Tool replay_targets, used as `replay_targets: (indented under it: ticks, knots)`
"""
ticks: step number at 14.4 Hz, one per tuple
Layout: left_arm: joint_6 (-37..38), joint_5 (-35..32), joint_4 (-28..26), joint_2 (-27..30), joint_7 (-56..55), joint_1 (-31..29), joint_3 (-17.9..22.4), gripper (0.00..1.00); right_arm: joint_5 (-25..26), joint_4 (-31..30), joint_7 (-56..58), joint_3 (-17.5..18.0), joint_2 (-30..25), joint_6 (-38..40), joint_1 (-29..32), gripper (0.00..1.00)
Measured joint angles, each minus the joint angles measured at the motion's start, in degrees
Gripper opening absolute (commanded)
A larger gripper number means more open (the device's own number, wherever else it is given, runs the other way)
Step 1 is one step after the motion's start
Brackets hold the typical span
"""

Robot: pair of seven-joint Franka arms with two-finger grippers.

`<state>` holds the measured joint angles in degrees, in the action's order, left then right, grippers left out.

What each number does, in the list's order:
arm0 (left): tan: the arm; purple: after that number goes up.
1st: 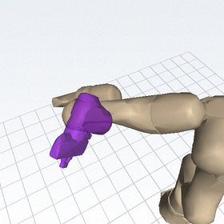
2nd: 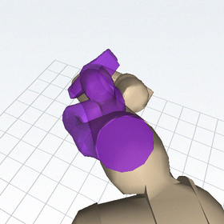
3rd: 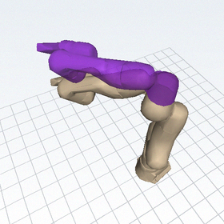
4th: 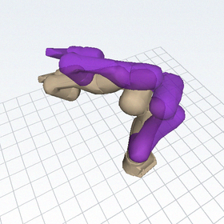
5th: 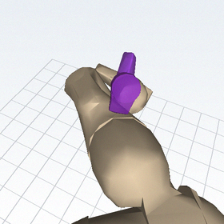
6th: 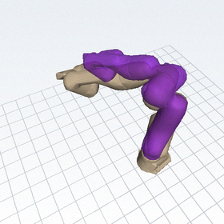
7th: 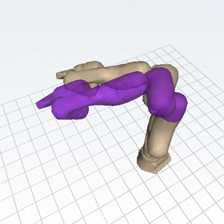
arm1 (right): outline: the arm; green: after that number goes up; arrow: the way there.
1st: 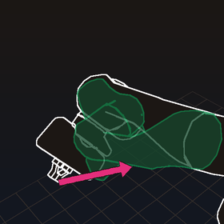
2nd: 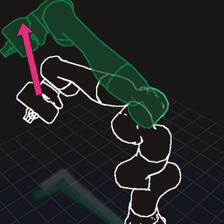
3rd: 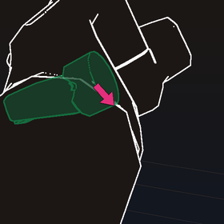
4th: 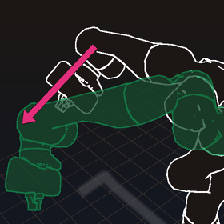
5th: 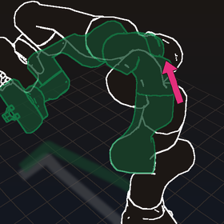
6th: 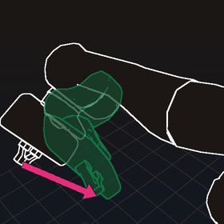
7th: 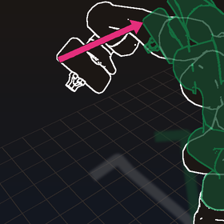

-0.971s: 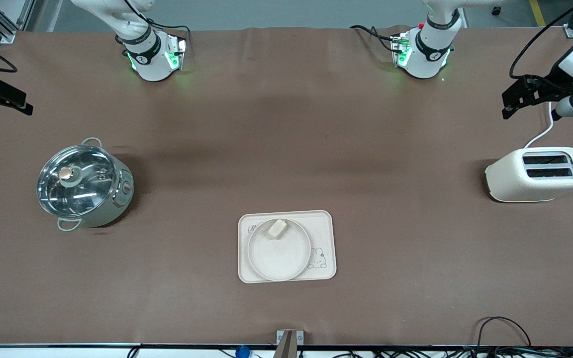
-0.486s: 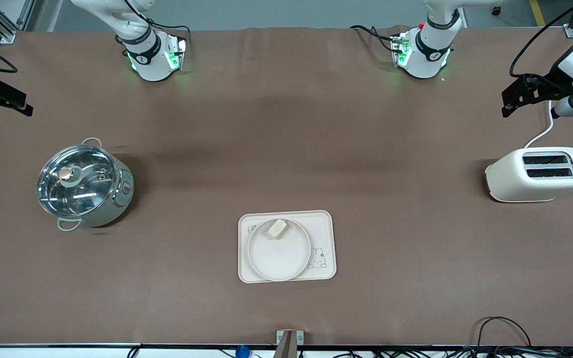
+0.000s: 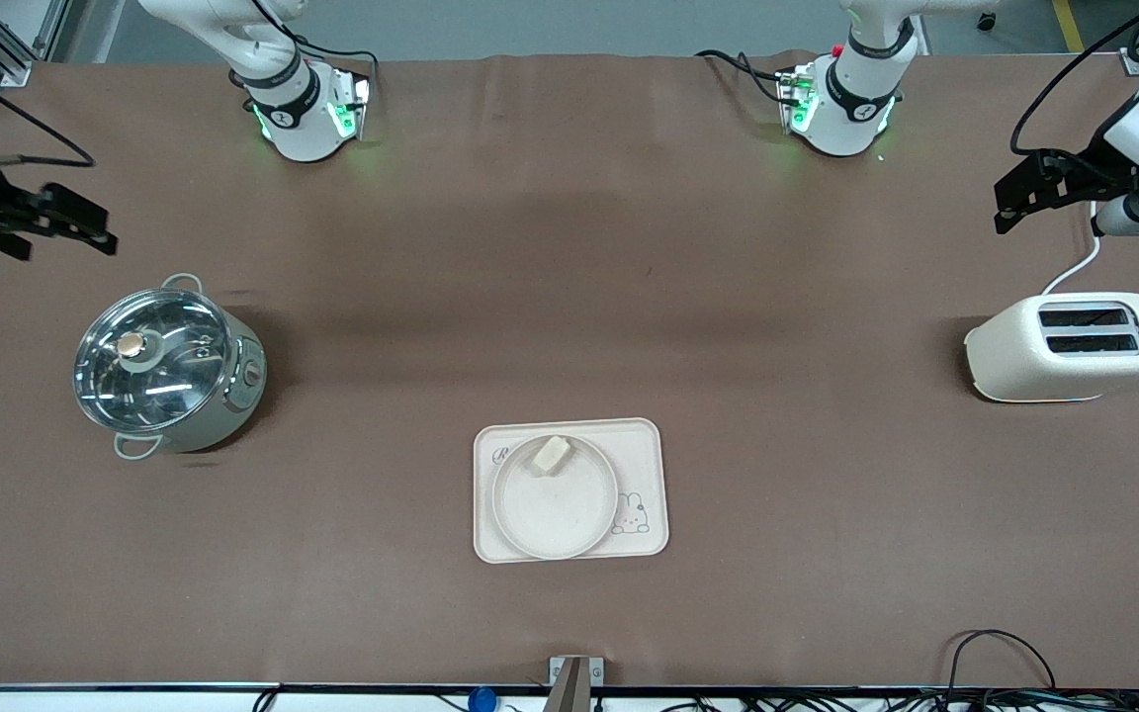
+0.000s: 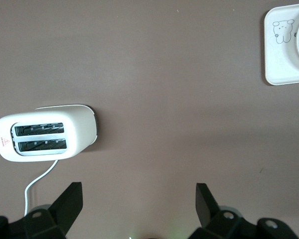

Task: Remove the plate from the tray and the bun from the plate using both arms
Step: 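Reach the right gripper down to the rim of the white plate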

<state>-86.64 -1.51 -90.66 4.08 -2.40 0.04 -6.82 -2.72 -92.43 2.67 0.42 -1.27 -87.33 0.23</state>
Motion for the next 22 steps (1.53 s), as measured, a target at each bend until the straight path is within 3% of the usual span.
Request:
replay_targets:
  ticks: [5, 10, 13, 17, 22]
  knots:
    - [0.0, 0.0, 0.0, -0.8, 0.0, 0.0, 0.0, 1.00, -6.5, -7.5, -1.3, 0.1, 2.7, -11.4, -2.2, 1.00]
    - [0.0, 0.0, 0.1, -1.6, 0.0, 0.0, 0.0, 1.00, -11.5, -8.5, -5.2, 0.2, 12.7, -25.3, -7.3, 1.00]
    - [0.0, 0.0, 0.1, -1.9, 0.0, -0.1, 0.0, 1.00, -13.8, -8.4, -12.3, 0.3, 18.9, -35.8, -13.4, 1.00]
    - [0.0, 0.0, 0.1, -2.2, 0.0, -0.1, 0.0, 1.00, -13.9, -5.3, -23.0, 0.4, 27.5, -46.1, -20.6, 1.00]
    - [0.0, 0.0, 0.2, -2.3, 0.0, -0.1, 0.0, 1.00, -13.9, 4.5, -30.3, 0.3, 40.3, -52.9, -24.5, 0.99]
